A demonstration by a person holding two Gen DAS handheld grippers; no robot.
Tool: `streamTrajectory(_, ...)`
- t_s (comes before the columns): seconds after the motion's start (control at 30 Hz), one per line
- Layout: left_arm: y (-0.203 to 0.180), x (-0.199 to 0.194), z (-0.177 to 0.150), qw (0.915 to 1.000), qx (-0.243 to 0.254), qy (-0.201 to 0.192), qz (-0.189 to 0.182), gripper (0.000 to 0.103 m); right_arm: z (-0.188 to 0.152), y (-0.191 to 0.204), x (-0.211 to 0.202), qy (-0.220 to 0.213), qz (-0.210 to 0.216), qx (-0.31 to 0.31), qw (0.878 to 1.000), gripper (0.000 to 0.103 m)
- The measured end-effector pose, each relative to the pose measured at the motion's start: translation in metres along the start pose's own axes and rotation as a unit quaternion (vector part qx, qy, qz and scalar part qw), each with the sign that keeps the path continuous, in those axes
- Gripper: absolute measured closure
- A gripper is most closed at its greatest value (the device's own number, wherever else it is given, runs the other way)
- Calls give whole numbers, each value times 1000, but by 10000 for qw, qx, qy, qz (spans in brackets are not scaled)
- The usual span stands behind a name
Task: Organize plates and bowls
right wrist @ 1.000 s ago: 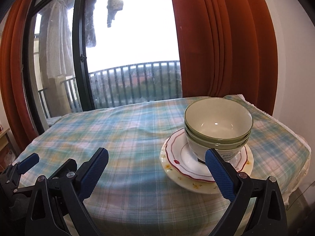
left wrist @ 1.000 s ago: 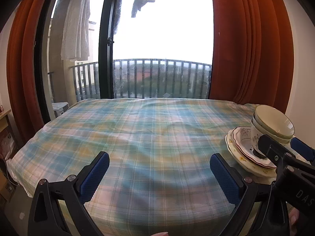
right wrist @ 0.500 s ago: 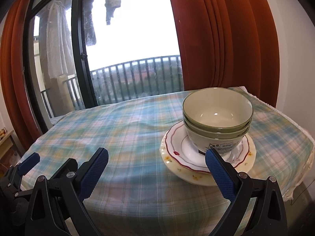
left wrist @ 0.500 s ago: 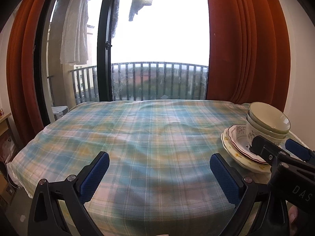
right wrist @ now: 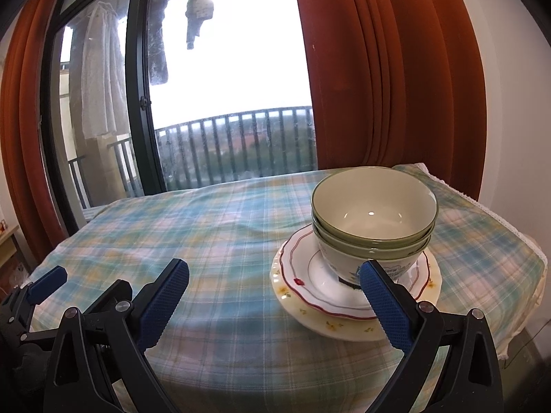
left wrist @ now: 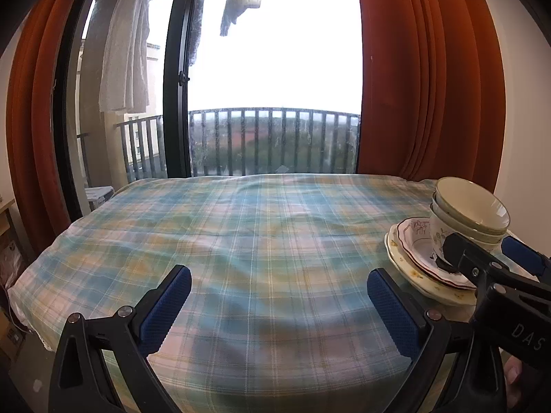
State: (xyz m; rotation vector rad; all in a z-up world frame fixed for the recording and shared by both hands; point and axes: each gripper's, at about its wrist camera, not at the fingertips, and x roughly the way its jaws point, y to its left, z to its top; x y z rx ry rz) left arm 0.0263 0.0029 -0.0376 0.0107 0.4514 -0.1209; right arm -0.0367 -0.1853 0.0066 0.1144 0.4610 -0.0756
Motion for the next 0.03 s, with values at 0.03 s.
streamTrajectory(0.03,-1,2,-1,10000,8,27,-17,0,-1,0,1,23,-6,5,10000,2)
